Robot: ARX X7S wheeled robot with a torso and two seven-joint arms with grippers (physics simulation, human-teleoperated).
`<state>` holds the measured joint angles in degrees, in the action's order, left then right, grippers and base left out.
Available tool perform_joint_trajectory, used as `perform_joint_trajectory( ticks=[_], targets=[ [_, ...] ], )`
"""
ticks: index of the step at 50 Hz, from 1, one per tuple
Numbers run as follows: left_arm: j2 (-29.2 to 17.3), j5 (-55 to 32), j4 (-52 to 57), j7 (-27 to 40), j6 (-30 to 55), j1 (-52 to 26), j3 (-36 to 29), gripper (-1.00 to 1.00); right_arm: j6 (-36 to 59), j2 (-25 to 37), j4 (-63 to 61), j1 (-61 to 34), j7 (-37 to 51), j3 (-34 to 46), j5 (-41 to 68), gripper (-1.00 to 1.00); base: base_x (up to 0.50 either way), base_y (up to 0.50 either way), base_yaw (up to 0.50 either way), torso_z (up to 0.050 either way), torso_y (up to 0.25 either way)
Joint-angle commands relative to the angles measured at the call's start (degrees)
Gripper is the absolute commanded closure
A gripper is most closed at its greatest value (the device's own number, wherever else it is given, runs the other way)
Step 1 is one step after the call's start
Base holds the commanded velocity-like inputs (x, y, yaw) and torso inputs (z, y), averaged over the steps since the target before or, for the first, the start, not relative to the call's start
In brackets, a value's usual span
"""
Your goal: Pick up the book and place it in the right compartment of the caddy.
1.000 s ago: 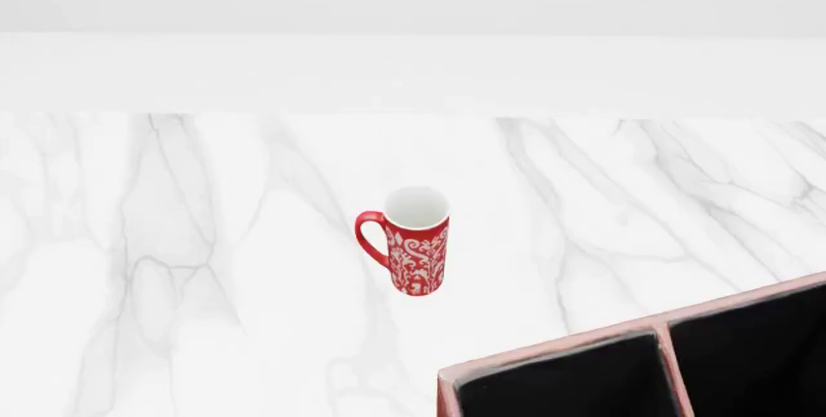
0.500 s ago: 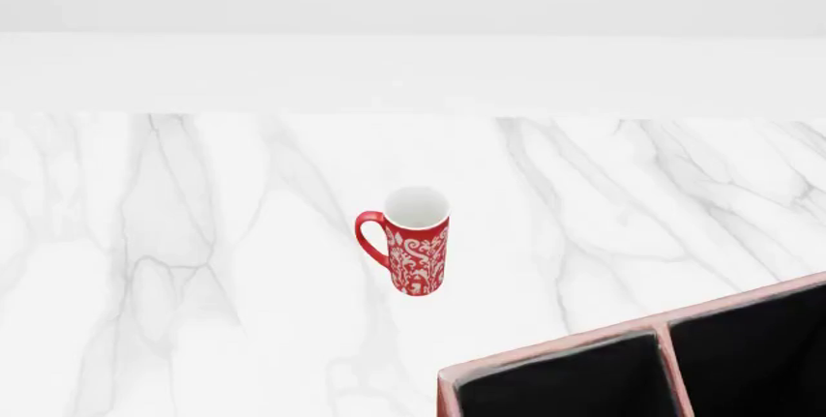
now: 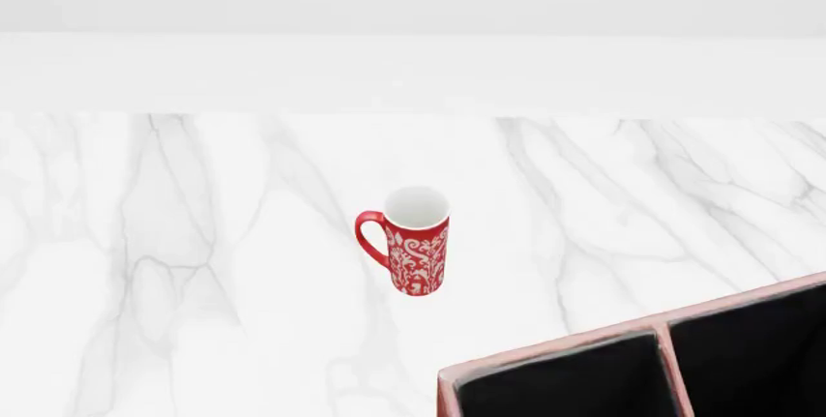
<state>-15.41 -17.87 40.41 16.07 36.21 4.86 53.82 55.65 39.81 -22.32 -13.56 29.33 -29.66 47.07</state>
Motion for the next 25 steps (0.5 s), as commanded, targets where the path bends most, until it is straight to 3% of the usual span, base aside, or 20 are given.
perform_joint_trajectory(
  ticks=[1,21,25],
  targets=[
    [1.11,0.93,0.4,-1.28,-0.08,0.17,1.08,-1.0,0.56,-1.06,-0.3,-0.25,-2.81,-1.38,-0.61,-1.0,0.0,0.0,0.0,0.0,0.0],
    [0.85,0.97,0.45,-0.94,0.02,0.26,0.58,-1.0,0.84,-0.88,-0.1,-1.18,-2.68,-0.68,-0.13,-1.0,0.0,0.0,0.0,0.0,0.0],
    [-0.84,0.93,2.03,-0.05,2.84,-1.34,-1.88,-1.0,2.47,-0.58,-2.73,-4.75,-0.79,-0.15,1.67,-1.0,0.0,0.0,0.0,0.0,0.0]
  ],
)
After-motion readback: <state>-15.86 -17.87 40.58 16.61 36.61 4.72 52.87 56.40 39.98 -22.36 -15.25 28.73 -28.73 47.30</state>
